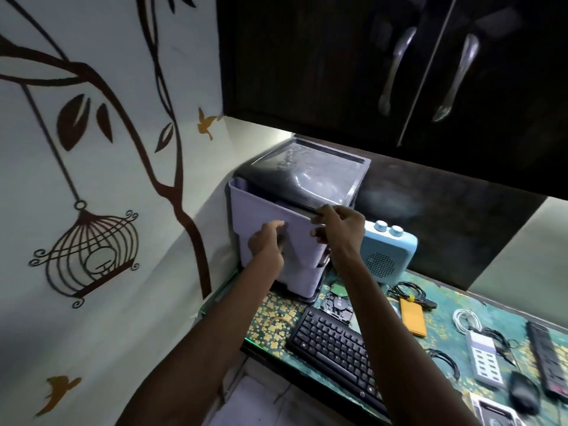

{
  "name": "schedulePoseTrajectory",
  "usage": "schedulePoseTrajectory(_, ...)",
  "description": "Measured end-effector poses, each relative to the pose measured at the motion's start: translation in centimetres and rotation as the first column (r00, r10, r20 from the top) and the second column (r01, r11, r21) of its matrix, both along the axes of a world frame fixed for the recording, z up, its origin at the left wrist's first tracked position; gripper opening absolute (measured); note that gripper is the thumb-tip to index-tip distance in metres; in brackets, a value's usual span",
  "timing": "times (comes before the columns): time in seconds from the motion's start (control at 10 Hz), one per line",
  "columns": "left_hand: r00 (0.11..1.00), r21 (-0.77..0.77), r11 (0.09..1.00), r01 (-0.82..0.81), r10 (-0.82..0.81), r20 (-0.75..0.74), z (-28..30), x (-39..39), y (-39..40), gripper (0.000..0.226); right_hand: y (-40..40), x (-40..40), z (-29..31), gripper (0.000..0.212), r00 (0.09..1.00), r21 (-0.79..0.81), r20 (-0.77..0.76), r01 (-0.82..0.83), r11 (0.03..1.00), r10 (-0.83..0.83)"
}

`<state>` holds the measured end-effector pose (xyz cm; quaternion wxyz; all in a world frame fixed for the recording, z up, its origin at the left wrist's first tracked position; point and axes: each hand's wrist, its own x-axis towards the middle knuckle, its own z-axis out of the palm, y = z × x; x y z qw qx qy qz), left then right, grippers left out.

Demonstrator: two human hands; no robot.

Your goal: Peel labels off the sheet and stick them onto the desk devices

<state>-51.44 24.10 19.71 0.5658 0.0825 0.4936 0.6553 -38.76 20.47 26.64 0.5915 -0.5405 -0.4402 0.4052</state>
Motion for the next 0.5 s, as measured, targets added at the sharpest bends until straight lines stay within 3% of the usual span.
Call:
schedulePoseTrajectory(0.3,0.978,0.056,0.981,0.187,-0.181,-0.103,1.1,2.0,0.4,0.014,-1.9,3.5,-1.3,0.018,0.998,-0.032,-0.004,0.069,0.997,-0.069)
schedulePoseTrajectory(0.5,0.924,0.165,0.917,0.363,-0.331,-0.190,1.7,3.7,-0.4,0.084,-4.5,5.4,-2.6,0.017,0.993,-0.017,0.029,0.111,0.994,-0.110)
